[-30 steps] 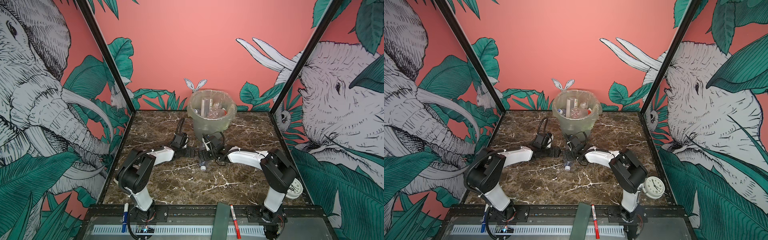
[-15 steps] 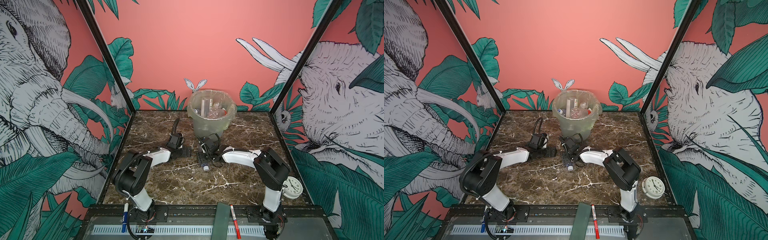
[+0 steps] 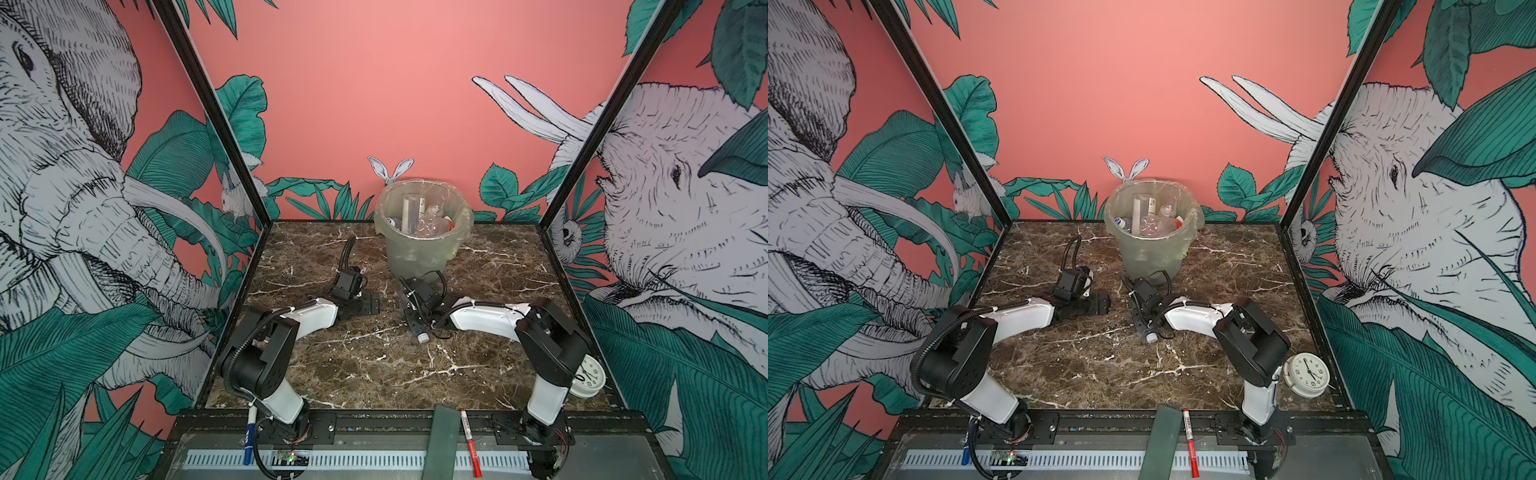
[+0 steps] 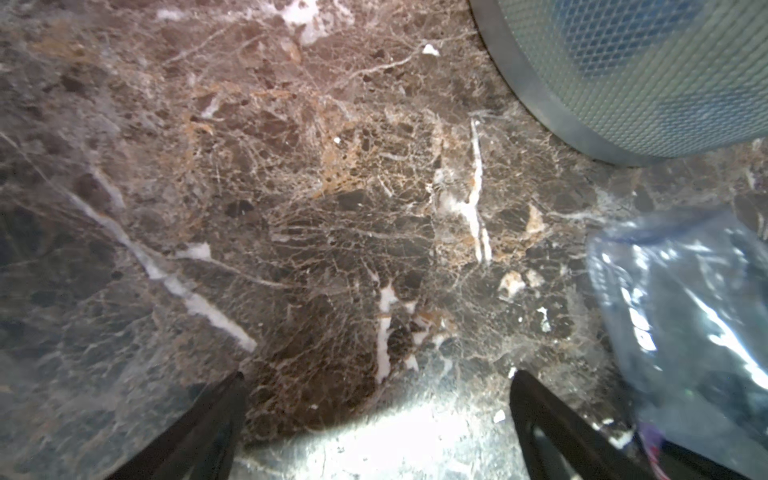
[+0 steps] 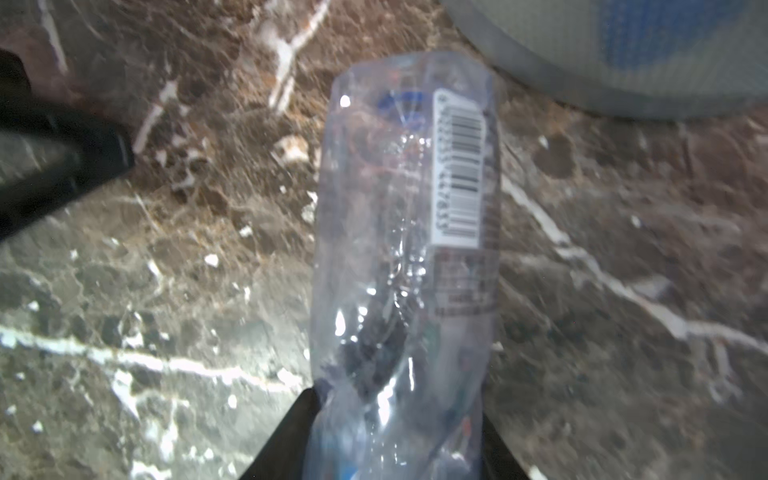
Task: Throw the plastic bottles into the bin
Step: 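Raise the water bottle with the right gripper over the bin and release it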
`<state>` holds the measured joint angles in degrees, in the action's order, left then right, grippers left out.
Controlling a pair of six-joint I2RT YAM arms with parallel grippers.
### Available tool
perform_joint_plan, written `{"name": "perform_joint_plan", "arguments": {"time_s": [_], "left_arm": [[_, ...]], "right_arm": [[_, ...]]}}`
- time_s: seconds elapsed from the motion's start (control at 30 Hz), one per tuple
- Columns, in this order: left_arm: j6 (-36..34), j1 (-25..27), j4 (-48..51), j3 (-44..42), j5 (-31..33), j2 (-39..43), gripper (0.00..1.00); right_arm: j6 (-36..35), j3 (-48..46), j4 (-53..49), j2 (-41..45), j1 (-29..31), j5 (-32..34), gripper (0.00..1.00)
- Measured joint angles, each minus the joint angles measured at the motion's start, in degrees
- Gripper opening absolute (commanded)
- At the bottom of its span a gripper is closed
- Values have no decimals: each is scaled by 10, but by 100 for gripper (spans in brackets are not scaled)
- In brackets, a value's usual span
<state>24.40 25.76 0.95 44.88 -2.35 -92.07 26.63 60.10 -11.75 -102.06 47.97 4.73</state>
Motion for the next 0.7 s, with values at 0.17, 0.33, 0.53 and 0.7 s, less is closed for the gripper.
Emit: {"name": "perform_joint_plan", "arguments": {"time_s": [0.17,0.33,0.53,0.7], "left_arm": [[0,-1,-1,-3,-2,0,100],[0,-1,-9,-8,-10,0,100],[1,-1,-22,-14,-18,1,100],[1,-1,-28,-16,-26,1,100]], "right_arm": [[3,-80,1,113,0,27,47],[6,-131,0,242,0,64,47],[13,-162,-38,387,1,104,46],[8,-141,-87,479,4,143,46]]}}
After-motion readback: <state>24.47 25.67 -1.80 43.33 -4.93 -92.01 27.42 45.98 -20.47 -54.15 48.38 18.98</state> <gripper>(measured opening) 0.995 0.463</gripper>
